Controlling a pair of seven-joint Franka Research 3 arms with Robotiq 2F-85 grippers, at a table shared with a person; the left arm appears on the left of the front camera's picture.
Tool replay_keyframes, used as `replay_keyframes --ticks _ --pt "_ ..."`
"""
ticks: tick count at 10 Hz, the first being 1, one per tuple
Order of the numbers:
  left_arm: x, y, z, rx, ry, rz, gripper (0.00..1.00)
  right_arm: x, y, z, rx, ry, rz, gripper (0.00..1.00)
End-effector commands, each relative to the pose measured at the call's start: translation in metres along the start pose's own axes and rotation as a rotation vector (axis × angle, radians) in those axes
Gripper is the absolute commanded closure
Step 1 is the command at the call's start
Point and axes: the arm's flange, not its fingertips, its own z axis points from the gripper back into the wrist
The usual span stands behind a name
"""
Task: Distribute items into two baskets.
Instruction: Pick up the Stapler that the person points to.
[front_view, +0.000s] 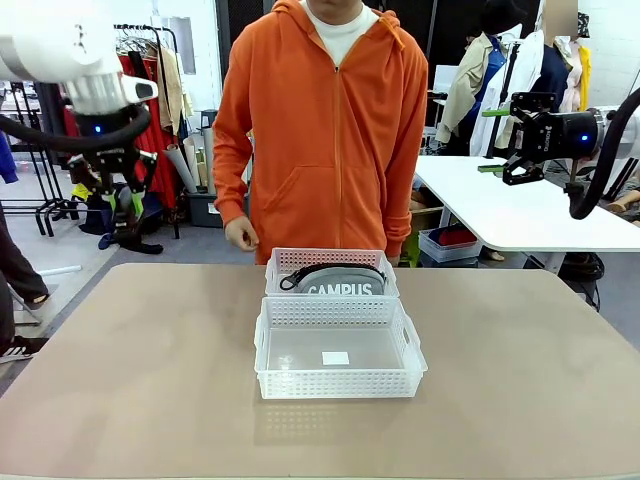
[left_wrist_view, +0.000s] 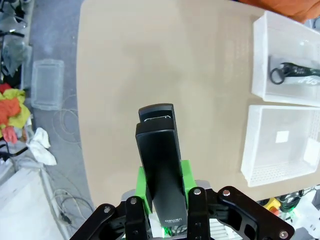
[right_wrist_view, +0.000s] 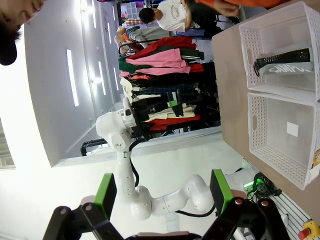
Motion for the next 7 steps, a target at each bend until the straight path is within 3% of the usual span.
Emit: replay_keyframes --ticks 1,7 --pt "0.006 -0.010 0.018 -0.012 -0.014 -0.041 1.00 0.000 0.003 0.001 0.001 0.001 0.010 0.00" --pt "0.004 -0.017 0.028 -0.003 -0.036 -0.035 1.00 0.000 0.003 0.001 0.001 0.001 0.010 0.00"
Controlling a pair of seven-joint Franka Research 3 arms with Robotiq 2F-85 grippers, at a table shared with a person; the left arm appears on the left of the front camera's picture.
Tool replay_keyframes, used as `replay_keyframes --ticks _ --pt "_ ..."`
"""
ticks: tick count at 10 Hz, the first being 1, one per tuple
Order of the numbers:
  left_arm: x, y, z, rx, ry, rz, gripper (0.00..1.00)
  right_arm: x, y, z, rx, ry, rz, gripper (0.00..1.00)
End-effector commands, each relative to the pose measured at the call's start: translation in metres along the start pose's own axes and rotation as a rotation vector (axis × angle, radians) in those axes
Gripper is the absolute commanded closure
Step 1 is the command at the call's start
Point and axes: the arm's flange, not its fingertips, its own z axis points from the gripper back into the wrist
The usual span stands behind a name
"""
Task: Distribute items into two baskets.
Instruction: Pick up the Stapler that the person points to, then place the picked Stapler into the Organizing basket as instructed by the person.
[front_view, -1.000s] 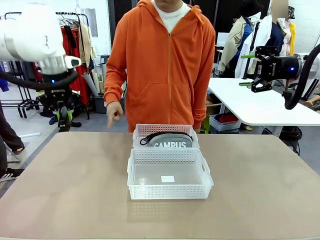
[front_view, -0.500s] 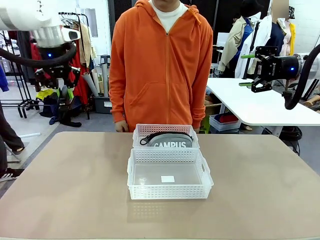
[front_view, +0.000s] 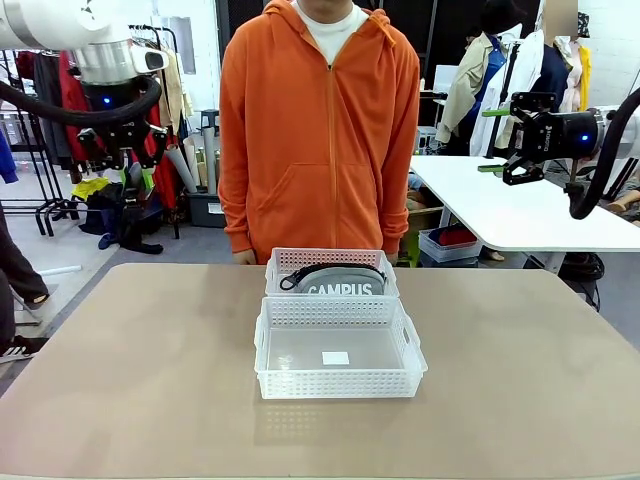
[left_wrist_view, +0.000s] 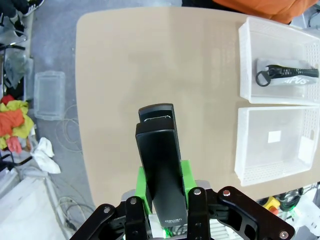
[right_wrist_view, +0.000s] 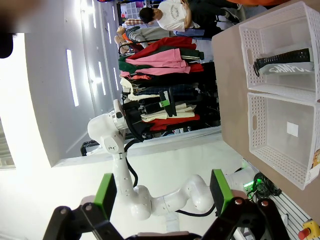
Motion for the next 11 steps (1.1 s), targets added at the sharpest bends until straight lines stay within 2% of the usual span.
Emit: replay_keyframes --ticks 1,11 --pt "-0.0006 0.0025 0.0016 -0.002 -0.004 0.005 1.00 -0.0005 0.0030 0.0005 0.001 0.000 0.010 0.00" --pt "-0.0006 0.0025 0.0016 -0.002 -0.004 0.005 1.00 -0.0005 0.0030 0.0005 0.001 0.000 0.010 0.00"
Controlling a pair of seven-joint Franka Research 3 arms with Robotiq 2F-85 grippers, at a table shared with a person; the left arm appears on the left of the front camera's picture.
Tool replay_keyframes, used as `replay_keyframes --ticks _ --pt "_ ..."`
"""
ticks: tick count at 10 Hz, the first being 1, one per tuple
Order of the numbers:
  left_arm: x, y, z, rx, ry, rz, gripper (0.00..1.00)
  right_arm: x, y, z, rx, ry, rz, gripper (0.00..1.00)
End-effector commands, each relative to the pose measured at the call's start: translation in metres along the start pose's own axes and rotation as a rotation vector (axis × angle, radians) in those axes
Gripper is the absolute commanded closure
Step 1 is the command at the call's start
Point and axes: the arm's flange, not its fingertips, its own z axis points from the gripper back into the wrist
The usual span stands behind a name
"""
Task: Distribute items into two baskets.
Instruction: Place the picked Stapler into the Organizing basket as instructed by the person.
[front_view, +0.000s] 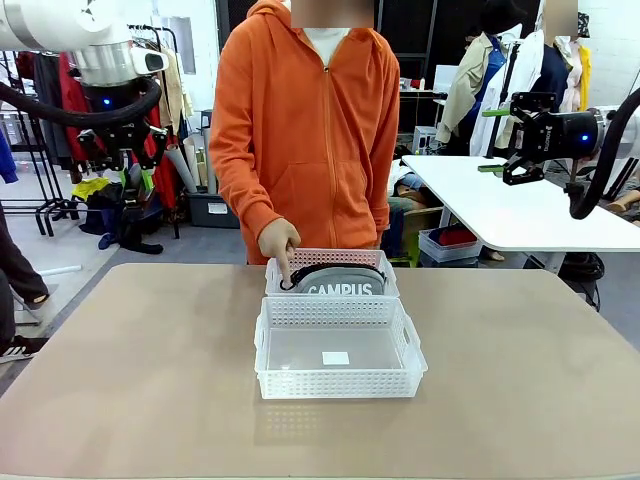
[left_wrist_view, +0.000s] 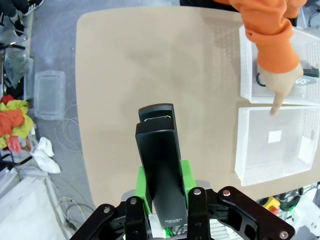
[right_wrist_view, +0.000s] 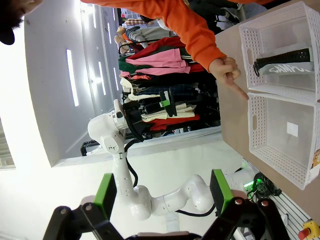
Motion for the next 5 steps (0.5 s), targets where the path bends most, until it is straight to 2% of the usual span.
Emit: replay_keyframes --ticks 1,5 --pt "-0.0006 0.0022 0.0022 -0.003 -0.005 0.004 1.00 -0.0005 0.0030 0.0005 0.001 0.000 0.010 0.00" --pt "0.0000 0.0000 0.0000 0.000 0.000 0.000 1.00 -0.0005 0.0030 0.0005 0.001 0.000 0.010 0.00"
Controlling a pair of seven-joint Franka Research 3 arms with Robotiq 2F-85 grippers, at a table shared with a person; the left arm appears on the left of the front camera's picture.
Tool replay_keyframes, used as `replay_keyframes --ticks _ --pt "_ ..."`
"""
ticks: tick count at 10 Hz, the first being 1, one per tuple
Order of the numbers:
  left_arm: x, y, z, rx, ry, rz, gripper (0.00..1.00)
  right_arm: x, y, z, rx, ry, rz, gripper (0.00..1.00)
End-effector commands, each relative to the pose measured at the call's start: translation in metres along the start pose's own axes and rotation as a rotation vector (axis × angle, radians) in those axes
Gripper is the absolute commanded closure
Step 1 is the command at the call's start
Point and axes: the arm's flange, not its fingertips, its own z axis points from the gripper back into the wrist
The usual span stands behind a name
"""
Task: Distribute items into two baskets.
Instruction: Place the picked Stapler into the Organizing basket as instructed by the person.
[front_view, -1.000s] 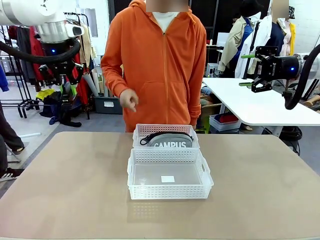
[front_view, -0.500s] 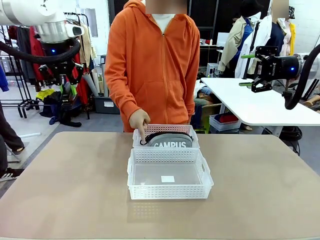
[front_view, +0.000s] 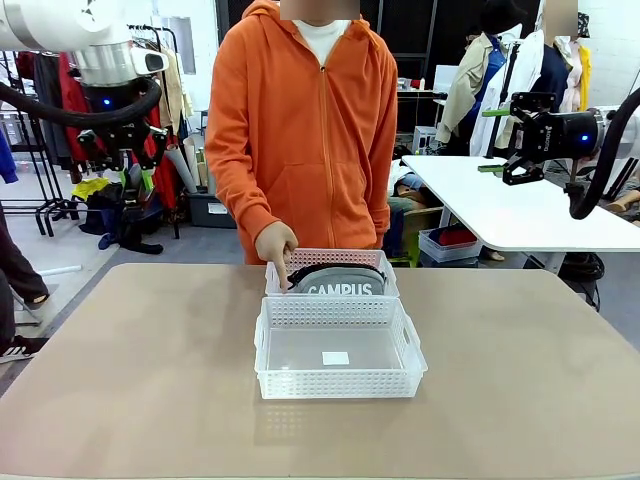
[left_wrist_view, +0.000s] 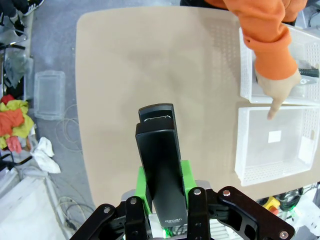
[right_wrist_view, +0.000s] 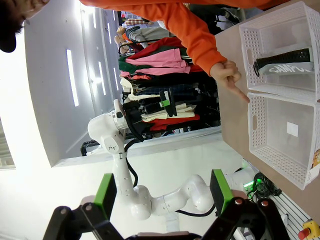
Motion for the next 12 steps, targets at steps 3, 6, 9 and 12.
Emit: replay_keyframes --ticks 3,6,9,12 --pt "-0.012 -0.022 0.010 -0.028 -0.004 -0.289 1.00 0.000 0.003 0.001 0.001 0.000 0.010 0.00" --pt "-0.030 -0.050 0.019 -0.095 -0.054 -0.655 1.00 0.000 0.003 0.001 0.001 0.000 0.010 0.00" --pt "-0.054 -0.082 0.031 -0.151 -0.030 -1.001 1.00 0.000 0.003 0.001 0.001 0.000 0.010 0.00" --pt "-0.052 -0.090 0.036 -0.259 0.006 -1.086 1.00 0.000 0.003 0.001 0.001 0.000 0.010 0.00"
